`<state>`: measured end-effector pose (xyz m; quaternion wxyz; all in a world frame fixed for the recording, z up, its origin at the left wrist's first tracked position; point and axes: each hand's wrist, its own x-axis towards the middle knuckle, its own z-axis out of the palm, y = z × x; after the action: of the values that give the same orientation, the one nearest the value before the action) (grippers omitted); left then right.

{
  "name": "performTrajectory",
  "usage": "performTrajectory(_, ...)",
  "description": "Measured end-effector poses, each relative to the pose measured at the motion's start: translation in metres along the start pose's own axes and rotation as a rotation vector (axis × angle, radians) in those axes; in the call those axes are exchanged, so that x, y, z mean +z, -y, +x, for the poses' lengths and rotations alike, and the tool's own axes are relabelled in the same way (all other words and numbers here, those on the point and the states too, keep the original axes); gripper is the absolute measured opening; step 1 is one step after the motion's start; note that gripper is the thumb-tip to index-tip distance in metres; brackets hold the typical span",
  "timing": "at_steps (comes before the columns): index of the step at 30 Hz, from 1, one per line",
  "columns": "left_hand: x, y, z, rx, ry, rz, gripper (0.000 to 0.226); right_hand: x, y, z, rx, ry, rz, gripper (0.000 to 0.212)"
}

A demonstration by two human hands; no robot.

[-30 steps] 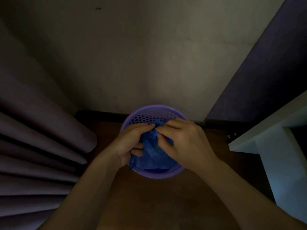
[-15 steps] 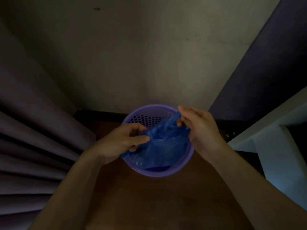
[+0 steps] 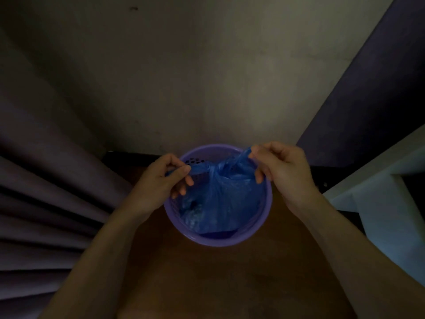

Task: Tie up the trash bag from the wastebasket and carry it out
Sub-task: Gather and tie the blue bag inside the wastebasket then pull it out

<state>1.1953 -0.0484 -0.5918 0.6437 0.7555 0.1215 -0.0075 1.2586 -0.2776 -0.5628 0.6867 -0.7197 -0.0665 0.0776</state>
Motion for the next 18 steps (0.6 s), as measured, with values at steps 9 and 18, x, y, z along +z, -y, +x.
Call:
performTrajectory(9,-0.004,0.003,0.005,-0.177,0.005,-0.24,0.019,-0.01,-0.002,0.006,0.327,-0.004,0.626,0.018)
performTrajectory(18,0.001,0.006,0.009,0.02,-0.057,-0.217,0.058,-0.008,-0.004,0.008,0.371,0.02,0.583,0.022)
